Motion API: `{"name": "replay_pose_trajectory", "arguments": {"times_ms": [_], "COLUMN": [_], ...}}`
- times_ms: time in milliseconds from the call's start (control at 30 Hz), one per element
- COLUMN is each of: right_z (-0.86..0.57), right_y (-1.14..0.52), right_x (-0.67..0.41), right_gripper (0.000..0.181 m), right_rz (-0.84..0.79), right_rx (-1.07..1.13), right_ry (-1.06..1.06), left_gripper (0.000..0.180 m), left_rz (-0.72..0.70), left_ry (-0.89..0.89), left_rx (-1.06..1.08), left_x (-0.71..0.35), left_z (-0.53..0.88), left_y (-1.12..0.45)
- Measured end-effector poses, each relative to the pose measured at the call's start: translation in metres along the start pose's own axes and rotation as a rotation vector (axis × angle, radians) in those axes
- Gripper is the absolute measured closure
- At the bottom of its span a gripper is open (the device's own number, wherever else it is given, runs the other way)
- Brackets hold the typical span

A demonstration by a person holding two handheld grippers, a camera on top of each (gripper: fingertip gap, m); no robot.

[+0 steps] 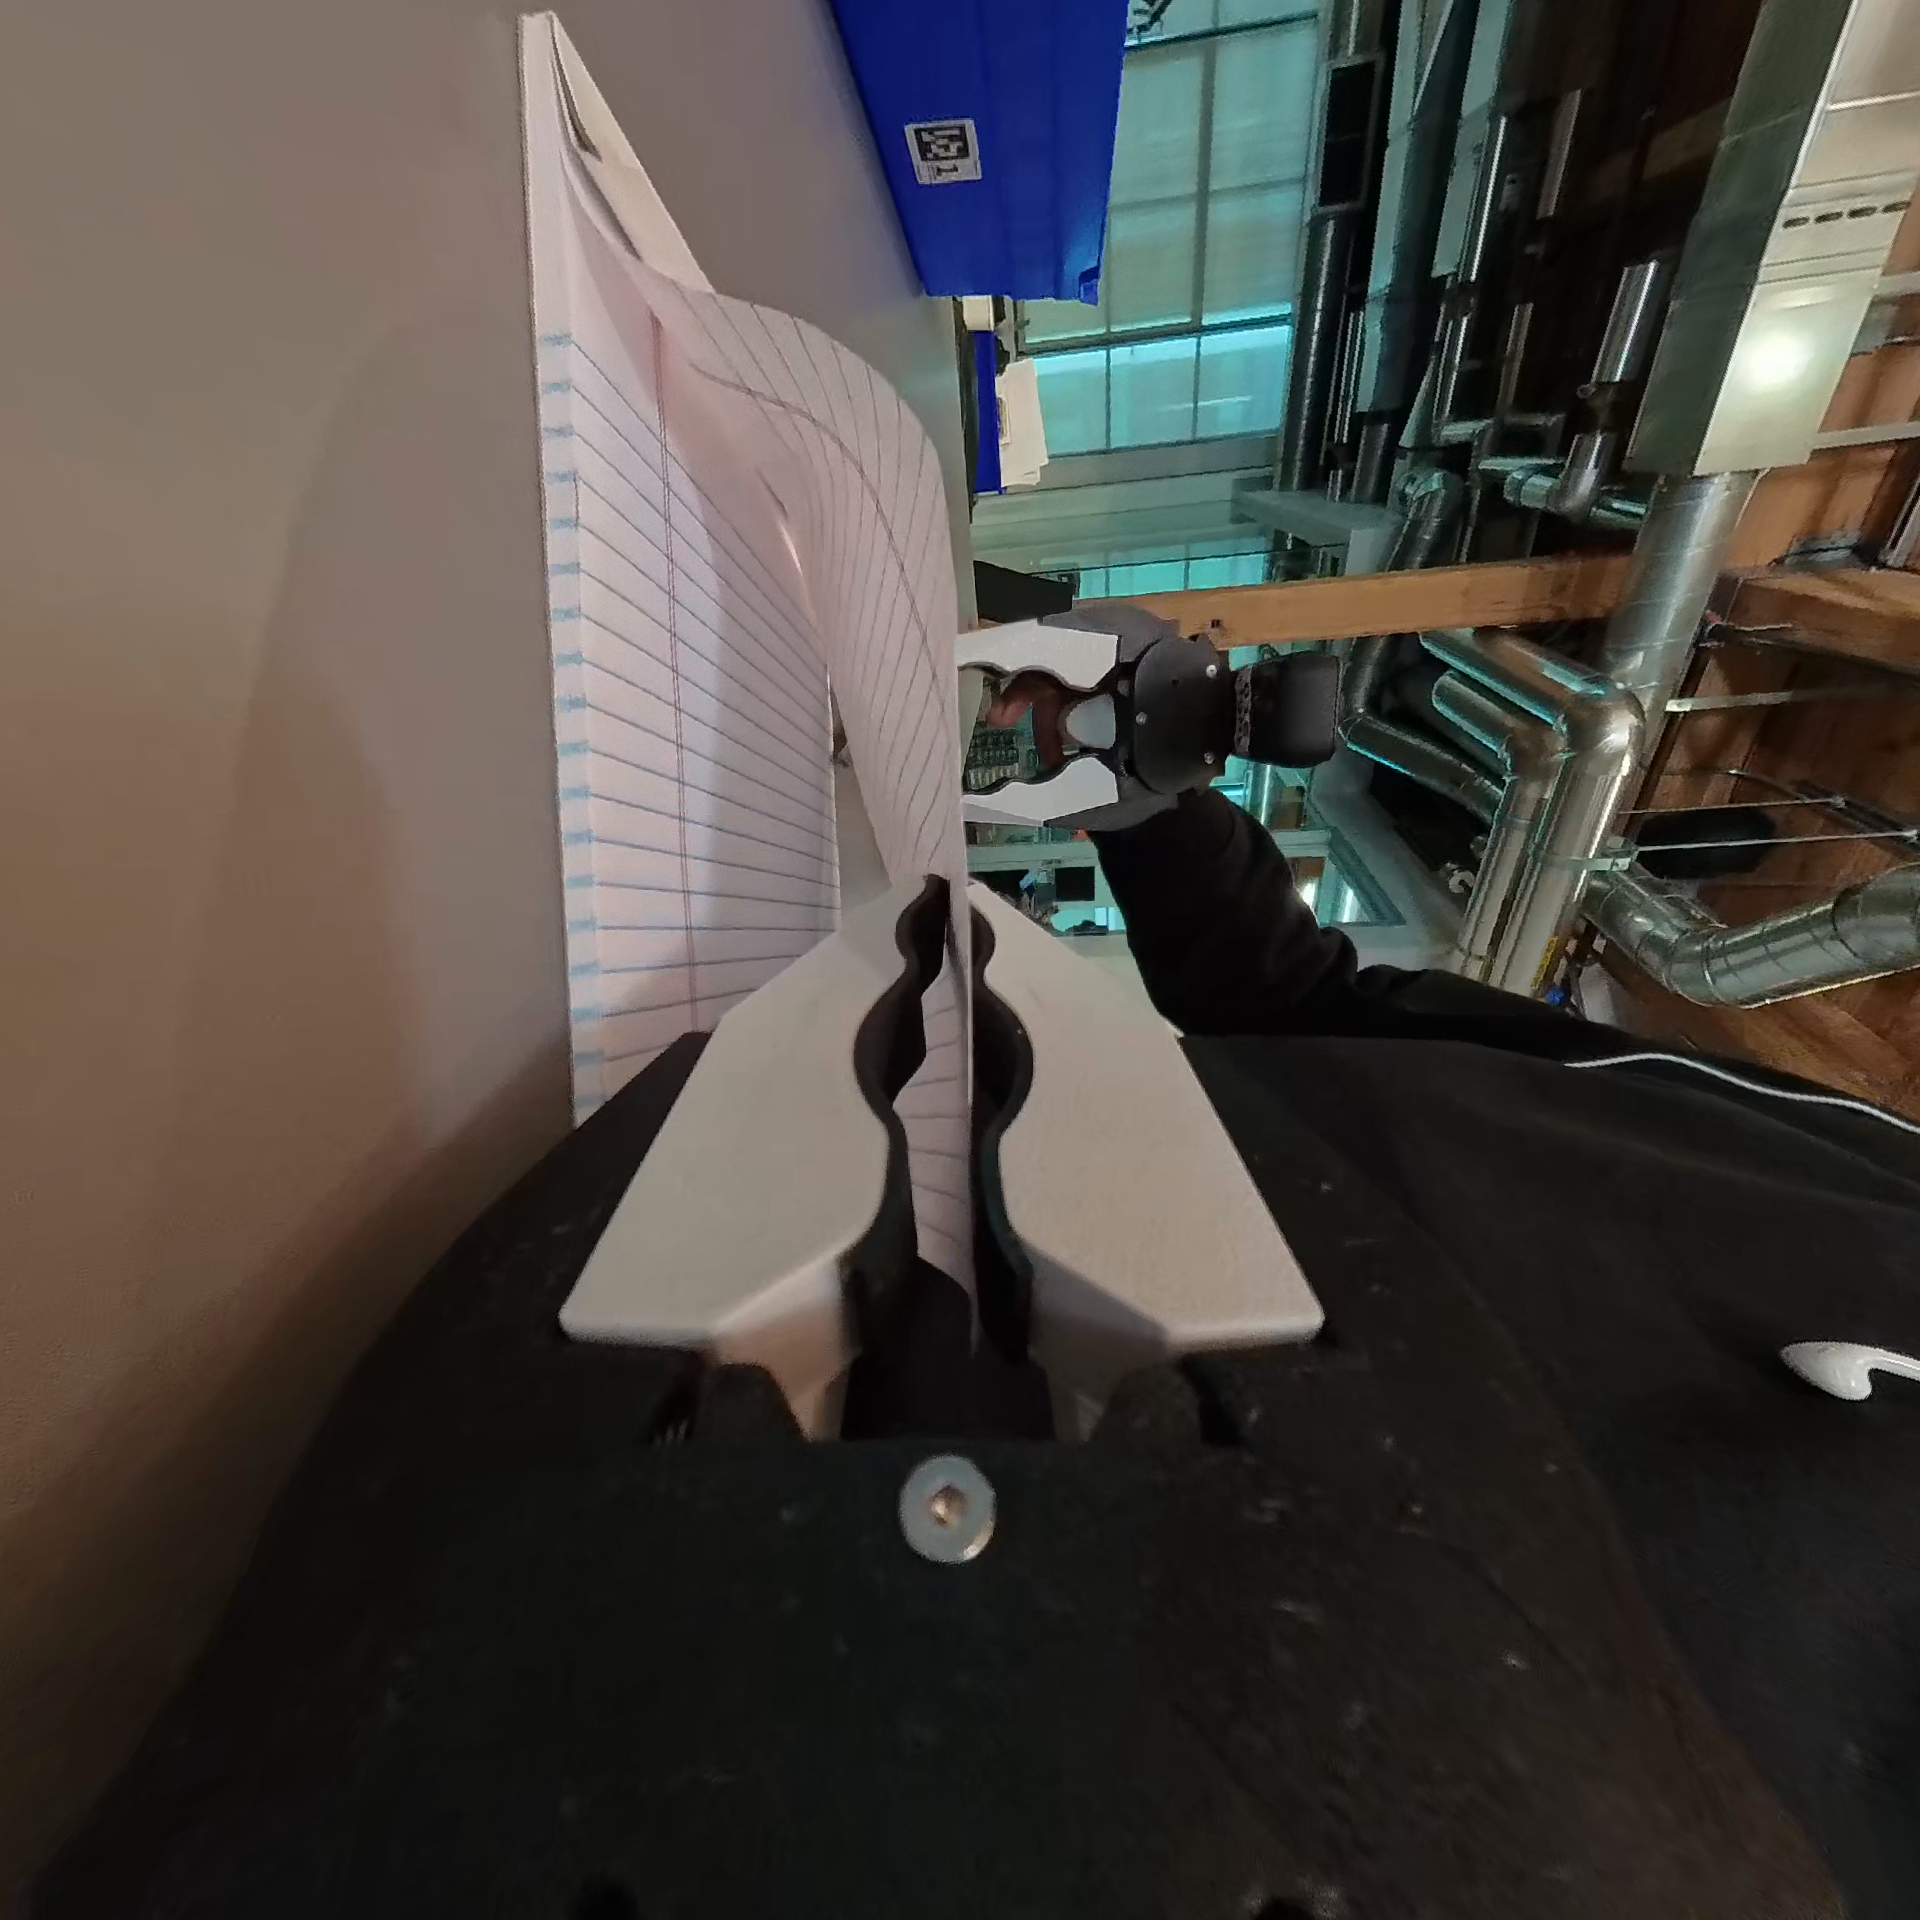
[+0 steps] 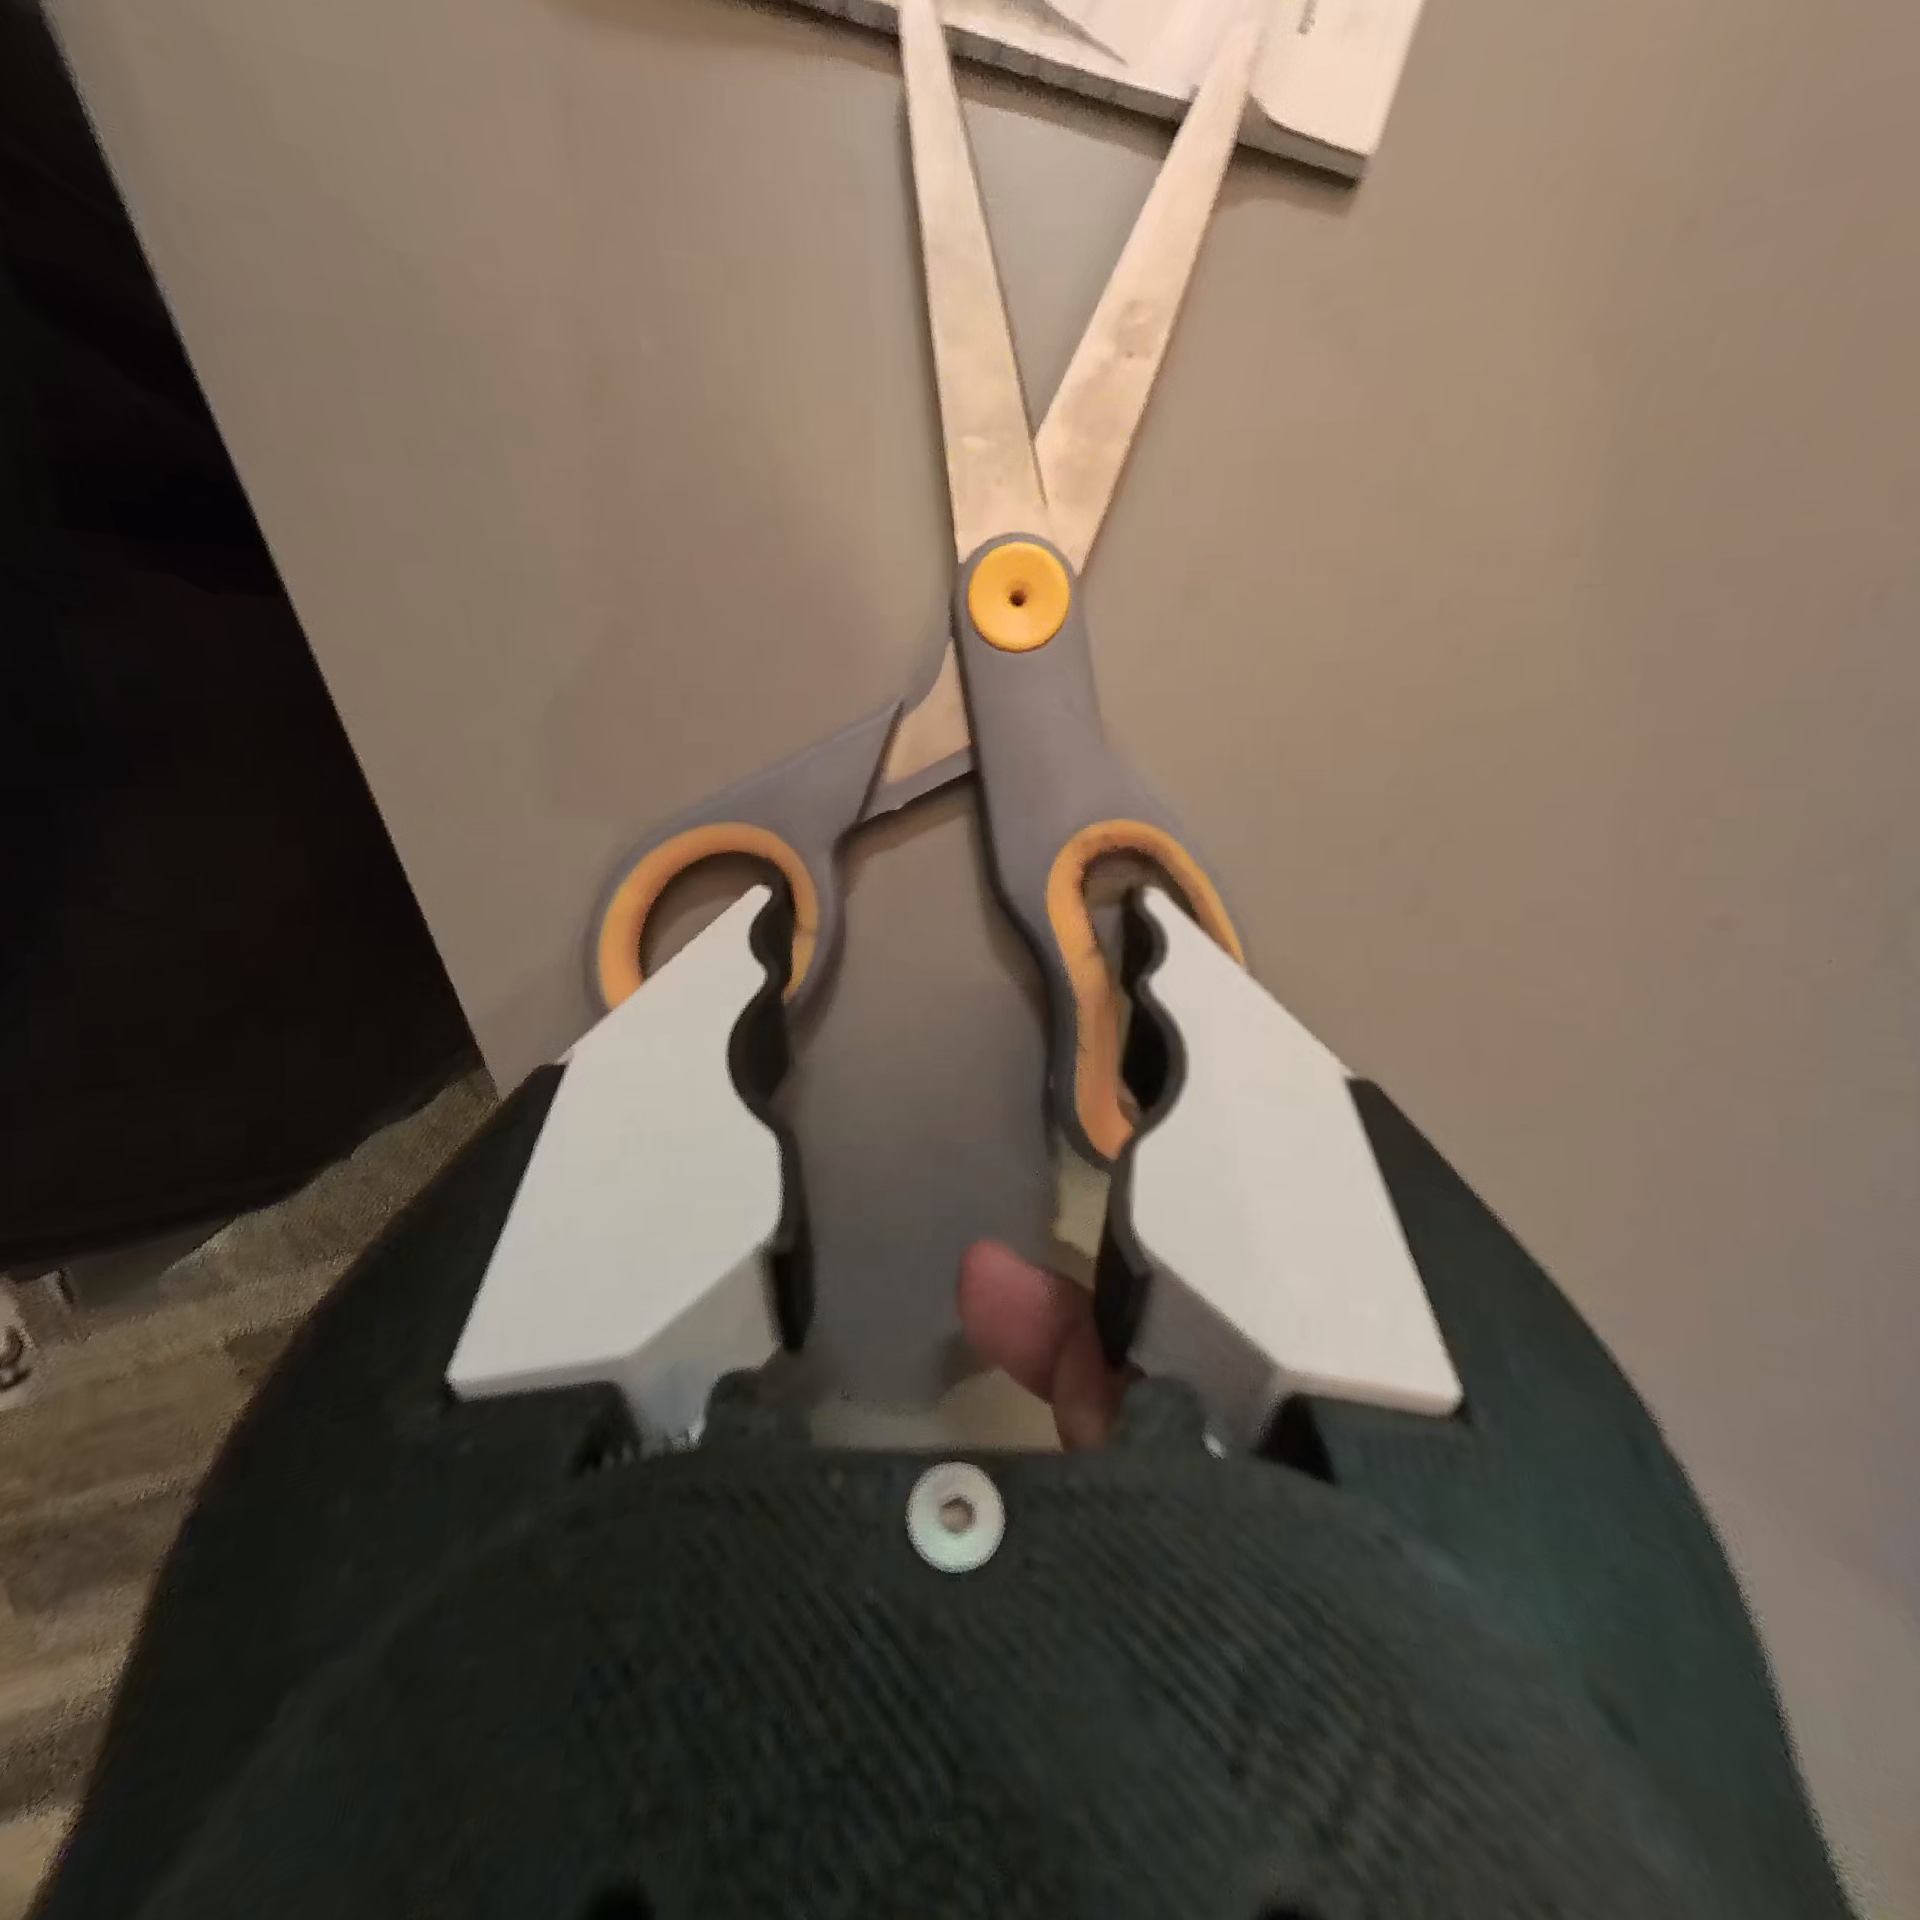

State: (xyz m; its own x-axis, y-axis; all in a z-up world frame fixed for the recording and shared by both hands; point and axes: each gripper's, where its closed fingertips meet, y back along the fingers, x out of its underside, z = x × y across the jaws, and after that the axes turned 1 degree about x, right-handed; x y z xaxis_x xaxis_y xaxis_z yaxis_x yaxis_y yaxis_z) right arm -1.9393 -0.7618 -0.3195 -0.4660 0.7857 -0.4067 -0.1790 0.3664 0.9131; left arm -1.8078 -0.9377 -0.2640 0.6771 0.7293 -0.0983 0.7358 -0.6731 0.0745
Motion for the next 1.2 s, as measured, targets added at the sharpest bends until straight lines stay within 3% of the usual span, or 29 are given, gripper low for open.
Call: {"name": "replay_pose_trajectory", "arguments": {"times_ms": [133, 233, 1033, 1200], "right_z": [-0.009, -0.009, -0.013, -0.014], "right_y": [0.002, 0.002, -0.034, -0.034], "right_x": [0.0, -0.003, -0.086, -0.085], "right_gripper": [0.102, 0.106, 0.116, 0.115], "right_rz": [0.004, 0.005, -0.077, -0.093], "right_rx": [0.098, 0.135, 0.156, 0.149], "right_ry": [-0.035, -0.034, -0.061, -0.09], "left_gripper": [0.18, 0.18, 0.18, 0.18], "left_rz": [-0.03, -0.078, -0.016, -0.179], "left_ry": [0.065, 0.129, 0.186, 0.247], "left_rx": [0.174, 0.287, 0.276, 0.451], "left_x": [-0.007, -0.017, -0.007, -0.034], "left_z": [-0.026, -0.039, -0.038, -0.058], "left_y": [0.002, 0.007, -0.007, 0.022]}}
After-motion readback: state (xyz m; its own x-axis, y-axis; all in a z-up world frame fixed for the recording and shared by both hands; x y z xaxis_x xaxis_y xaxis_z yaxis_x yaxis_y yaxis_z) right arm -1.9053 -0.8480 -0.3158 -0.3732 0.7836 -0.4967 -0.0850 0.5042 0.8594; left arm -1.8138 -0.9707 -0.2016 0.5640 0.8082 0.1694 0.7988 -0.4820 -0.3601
